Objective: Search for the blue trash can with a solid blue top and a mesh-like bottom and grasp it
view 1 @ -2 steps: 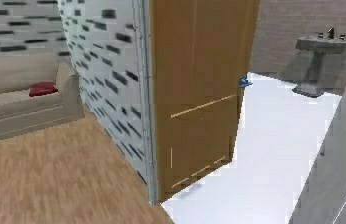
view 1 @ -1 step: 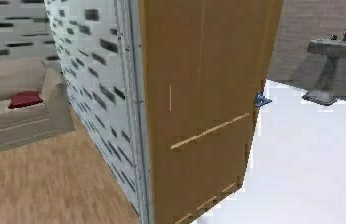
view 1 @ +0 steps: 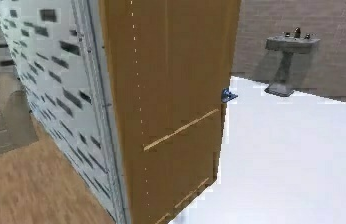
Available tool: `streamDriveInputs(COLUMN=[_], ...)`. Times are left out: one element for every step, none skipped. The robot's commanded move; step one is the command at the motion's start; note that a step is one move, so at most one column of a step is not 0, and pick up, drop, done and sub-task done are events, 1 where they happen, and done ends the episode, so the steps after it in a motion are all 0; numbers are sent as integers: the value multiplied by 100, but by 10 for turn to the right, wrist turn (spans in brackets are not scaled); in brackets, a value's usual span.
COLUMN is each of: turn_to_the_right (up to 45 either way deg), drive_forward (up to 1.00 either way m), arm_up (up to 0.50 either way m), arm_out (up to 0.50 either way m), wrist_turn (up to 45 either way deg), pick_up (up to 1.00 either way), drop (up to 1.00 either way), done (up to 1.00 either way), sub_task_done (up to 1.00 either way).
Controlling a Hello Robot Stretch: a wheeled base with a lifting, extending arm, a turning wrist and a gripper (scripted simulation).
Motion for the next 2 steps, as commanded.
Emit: streamDriveInputs(turn_to_the_right=[0,450], drive_forward=[25,0], arm_up=[0,0], arm_out=[0,0], wrist_turn=[0,0], pick_up=[0,0], drop=[0,0], done=[0,0], sub_task_done=[0,0])
